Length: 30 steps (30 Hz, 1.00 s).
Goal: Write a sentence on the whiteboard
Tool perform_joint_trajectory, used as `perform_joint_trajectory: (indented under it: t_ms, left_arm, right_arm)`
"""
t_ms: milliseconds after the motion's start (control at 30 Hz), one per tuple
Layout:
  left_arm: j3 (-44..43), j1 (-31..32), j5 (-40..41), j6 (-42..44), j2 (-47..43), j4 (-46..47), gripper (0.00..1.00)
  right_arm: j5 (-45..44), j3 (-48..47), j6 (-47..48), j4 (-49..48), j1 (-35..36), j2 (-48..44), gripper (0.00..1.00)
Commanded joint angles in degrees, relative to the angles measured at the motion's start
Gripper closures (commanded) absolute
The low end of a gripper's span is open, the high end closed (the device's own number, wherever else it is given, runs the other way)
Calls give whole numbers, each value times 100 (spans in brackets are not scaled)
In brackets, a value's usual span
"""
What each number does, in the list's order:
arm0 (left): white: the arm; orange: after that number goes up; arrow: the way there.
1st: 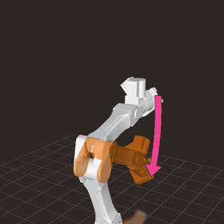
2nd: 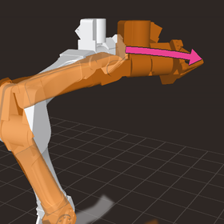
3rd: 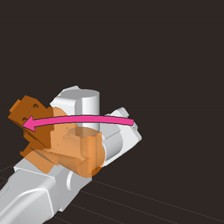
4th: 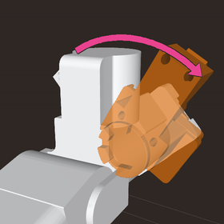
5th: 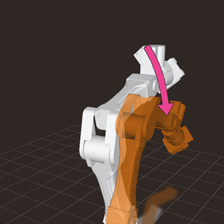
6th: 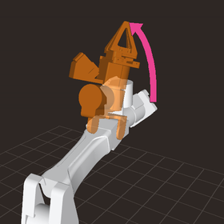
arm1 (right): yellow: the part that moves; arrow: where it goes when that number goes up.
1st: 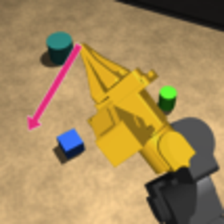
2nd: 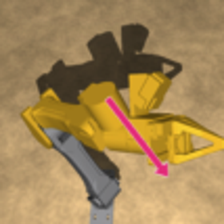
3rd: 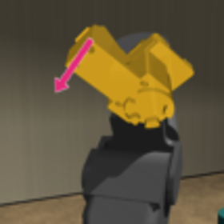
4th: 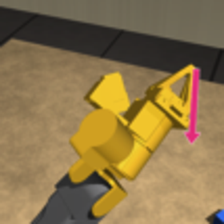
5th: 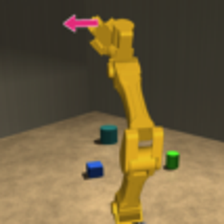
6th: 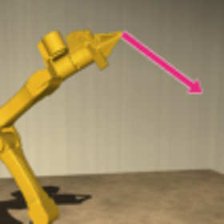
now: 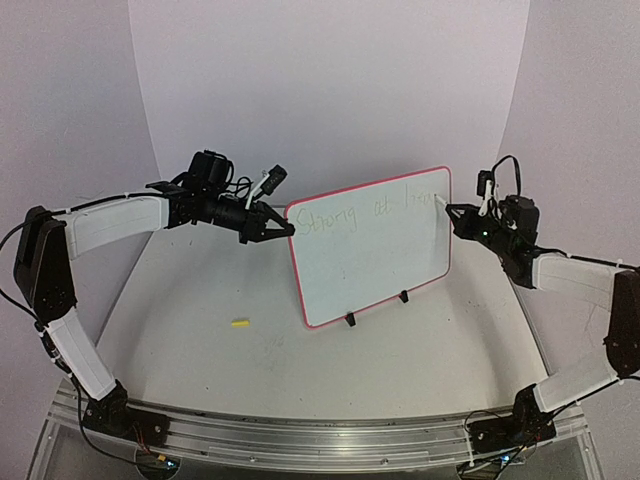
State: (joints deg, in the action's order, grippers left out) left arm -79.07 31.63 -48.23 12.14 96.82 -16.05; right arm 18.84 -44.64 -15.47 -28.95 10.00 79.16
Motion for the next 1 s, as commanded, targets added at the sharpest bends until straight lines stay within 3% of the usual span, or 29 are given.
perform_joint_trajectory:
  t_ms: [0,967]
  left_arm:
    - [-4,160,77,363,58,-275,100]
    - [-2,189,91,370,66,-284,100]
  right_arm:
    - [338,-151,89,-111,15,-236,100]
    - [-175,-426,115,-43,16,200,100]
